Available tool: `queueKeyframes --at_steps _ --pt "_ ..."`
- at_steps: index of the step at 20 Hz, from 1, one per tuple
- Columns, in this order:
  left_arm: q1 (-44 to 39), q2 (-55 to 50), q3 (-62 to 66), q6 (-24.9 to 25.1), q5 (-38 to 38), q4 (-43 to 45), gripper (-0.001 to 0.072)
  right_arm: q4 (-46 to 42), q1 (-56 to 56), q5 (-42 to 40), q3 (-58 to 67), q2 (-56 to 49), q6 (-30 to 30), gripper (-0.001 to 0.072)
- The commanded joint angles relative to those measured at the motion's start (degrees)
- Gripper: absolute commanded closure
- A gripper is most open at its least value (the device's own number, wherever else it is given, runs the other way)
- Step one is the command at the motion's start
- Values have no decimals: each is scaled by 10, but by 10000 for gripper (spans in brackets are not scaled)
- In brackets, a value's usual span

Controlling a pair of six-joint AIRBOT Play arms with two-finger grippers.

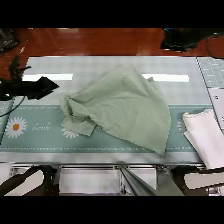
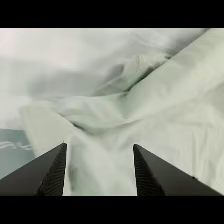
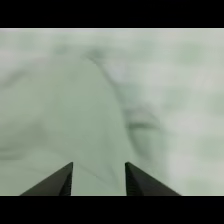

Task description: Fold the shirts.

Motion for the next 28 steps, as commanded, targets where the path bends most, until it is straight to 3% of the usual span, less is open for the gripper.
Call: queueKeyframes --at_steps 1,4,7,11,16,17,18,19,22,26,28 --pt "67 -3 37 -8 -58 42 200 -112 -91 85 -72 71 26 325" --pt "70 -24 -29 0 -93 31 201 -47 -147 -48 -334 206 39 325" --pt "57 -55 -84 74 -128 -4 202 14 -177 -154 -586 336 21 325" --pt "38 -92 -101 126 -119 -49 201 54 -241 -156 -772 451 4 326" --pt "10 -150 -100 193 -95 -143 205 54 -284 -105 -838 507 -12 326" --pt "1 -163 -100 198 -92 -143 323 55 -284 -101 -839 508 -12 326" --pt "-4 -173 -100 197 -89 -143 594 57 -284 -96 -839 508 -12 326" --pt "-5 -179 -99 198 -82 -143 676 59 -284 -85 -839 508 -12 326" --pt "-4 -179 -95 197 -67 -143 675 75 -283 -44 -849 507 -18 326" --pt "-5 -179 -92 197 -70 -143 675 159 -269 -28 -923 485 -44 326" --pt "-5 -179 -92 197 -77 -143 675 148 -226 -15 -949 460 -38 326"
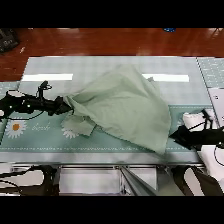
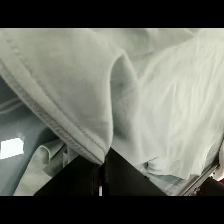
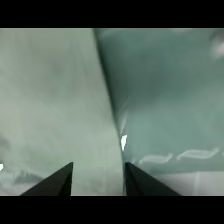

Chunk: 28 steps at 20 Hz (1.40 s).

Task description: Fold the shirts.

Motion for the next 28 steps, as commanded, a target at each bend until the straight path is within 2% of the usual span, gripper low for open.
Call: queueKeyframes --at_steps 1,4,9,13,15,19,21,22,23,24,25,28 --pt "-1 -1 1 1 -8 -2 675 24 51 20 -35 -31 -10 326" --pt "-1 -1 1 1 -22 -2 675 17 70 3 -35 -32 -2 326" --pt "-1 -1 1 -10 -28 -2 675 -29 71 34 -27 -33 31 325" --pt "-1 -1 1 -16 -24 -2 675 -32 71 38 -32 -45 45 325" --pt "-1 -1 1 -16 -22 -2 675 -24 71 28 -32 -82 35 325" --pt "-1 -1 1 -16 -18 -2 675 -2 71 -43 -31 -155 13 325" --pt "-1 -1 1 -16 -12 -2 675 63 71 -87 -31 -181 -21 327" --pt "-1 -1 1 -16 -7 -2 675 107 71 -104 -31 -191 -48 369" --pt "-1 -1 1 -17 -2 -2 675 156 71 -115 -31 -200 -85 465" --pt "-1 -1 1 -21 1 -3 675 201 71 -125 -30 -203 -128 627" --pt "-1 0 3 -25 1 -3 675 233 71 -125 -23 -202 -169 688" --pt "-1 17 40 -32 -15 -9 675 253 71 -76 54 -196 -191 689"
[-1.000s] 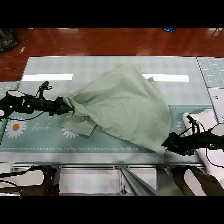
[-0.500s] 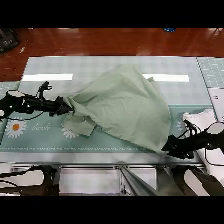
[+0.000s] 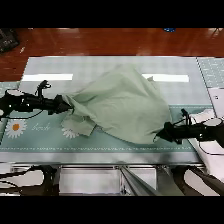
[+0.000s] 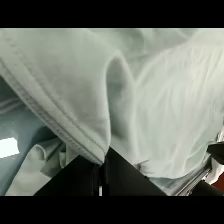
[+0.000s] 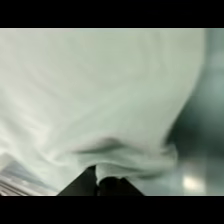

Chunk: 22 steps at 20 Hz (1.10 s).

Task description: Fold the shirts.

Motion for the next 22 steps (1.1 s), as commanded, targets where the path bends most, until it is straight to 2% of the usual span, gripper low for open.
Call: queueKeyframes --at_steps 1,4,6,9,12,16,22 --pt "0 24 52 -7 -15 -15 675 70 0 41 92 7 -56 689" --pt "1 79 158 -14 -11 -71 675 68 0 58 283 35 -34 689" --pt "1 121 240 -30 18 -108 675 54 0 66 442 34 -20 689" --pt "11 174 372 -69 65 -107 675 10 0 58 667 34 7 689" --pt "47 215 488 -85 70 -104 676 -19 0 63 840 36 28 689" --pt "105 295 555 -130 74 -11 676 -43 0 63 934 82 39 688" --pt "149 454 555 -143 14 210 676 -182 0 101 935 186 82 688"
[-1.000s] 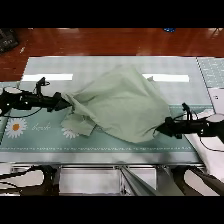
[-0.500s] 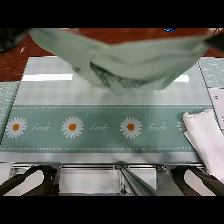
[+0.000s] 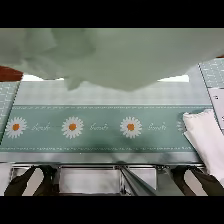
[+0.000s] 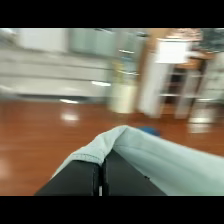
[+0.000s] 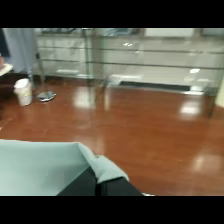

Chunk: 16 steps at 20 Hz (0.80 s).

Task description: Fold the shirts.

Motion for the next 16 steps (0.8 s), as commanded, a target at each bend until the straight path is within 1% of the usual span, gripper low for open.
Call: queueKeyframes --at_steps 1,3,4,6,7,8,10,12,14,16 --pt "10 91 8 -27 -35 165 675 -92 0 37 13 53 35 688" --pt "-43 125 6 -29 -41 221 676 -111 0 68 10 71 45 688" --pt "-80 135 6 -43 -55 240 675 -115 0 75 3 78 48 688" --pt "-135 134 4 -88 -119 278 675 -107 0 97 -14 81 53 688" --pt "-149 129 -8 -97 -153 294 676 -97 0 101 -36 80 53 688" --pt "-153 122 -32 -97 -167 299 675 -87 0 101 -64 80 53 688" --pt "-153 100 -101 -97 -166 300 675 -52 0 113 -135 74 48 689" --pt "-153 62 -171 -105 -162 290 675 3 0 137 -211 61 26 689" --pt "-154 9 -233 -104 -136 261 675 18 1 118 -290 42 7 688" --pt "-154 -60 -261 -97 -101 233 675 20 1 74 -351 0 -8 689"
